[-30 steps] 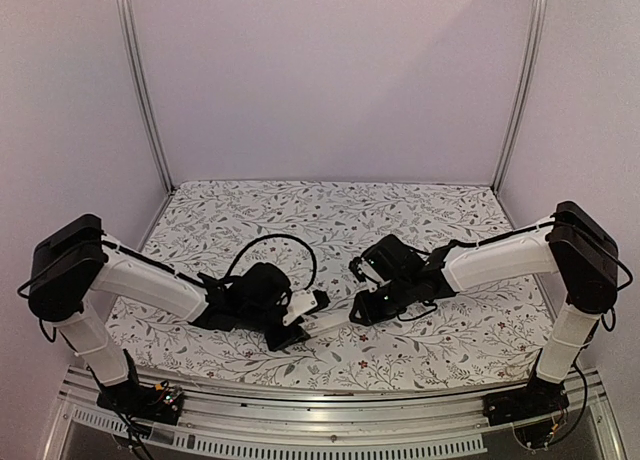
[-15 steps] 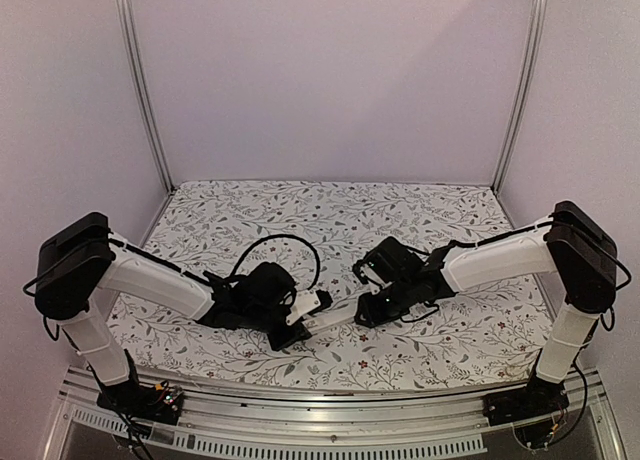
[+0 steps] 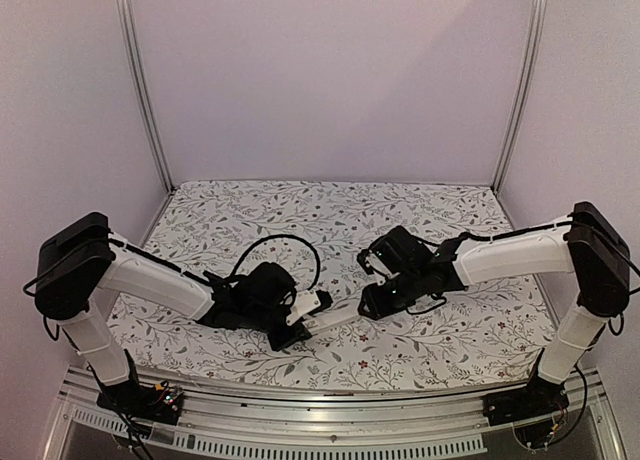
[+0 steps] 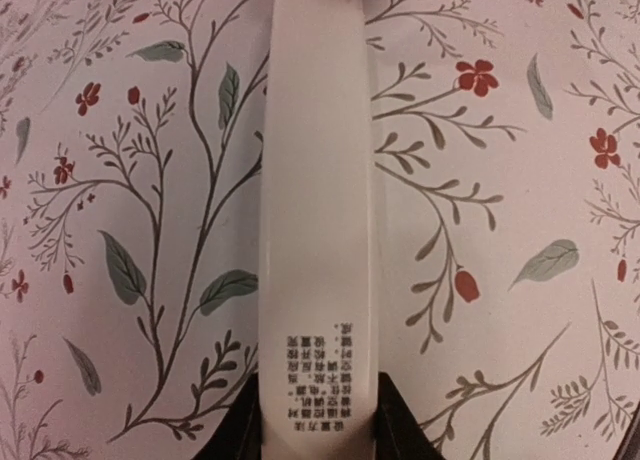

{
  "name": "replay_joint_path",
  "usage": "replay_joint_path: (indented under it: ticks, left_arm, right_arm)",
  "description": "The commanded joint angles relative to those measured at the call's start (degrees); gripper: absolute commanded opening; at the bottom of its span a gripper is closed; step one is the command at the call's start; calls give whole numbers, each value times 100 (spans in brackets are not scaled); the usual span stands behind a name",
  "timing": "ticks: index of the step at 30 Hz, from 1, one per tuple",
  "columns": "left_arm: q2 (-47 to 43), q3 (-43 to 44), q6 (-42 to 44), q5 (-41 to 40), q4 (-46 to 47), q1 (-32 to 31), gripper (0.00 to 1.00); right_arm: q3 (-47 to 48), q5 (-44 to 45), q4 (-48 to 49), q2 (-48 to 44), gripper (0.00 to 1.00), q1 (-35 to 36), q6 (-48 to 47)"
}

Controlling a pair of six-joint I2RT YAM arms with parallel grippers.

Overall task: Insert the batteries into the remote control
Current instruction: Adjust the battery cover on the remote control without the battery cover.

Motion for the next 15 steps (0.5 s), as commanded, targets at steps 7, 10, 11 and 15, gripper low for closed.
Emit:
replay_joint_path:
  ticks: [7,10,11,15]
  left_arm:
    - [84,39,49,74,-151,-94,1]
    - [111,48,46,83,-146,-95,1]
    - [115,56,55,83,-145,-92,1]
    - [68,27,47,66,-148,-97,1]
  right_arm:
    - [335,193,-243,-121,26,-166,71]
    - [572,224,-221,-32,23,-175,15]
    - [679,215,-256,78,23,-176,-4]
    - [758,-30,-207,359,20,-176,-28]
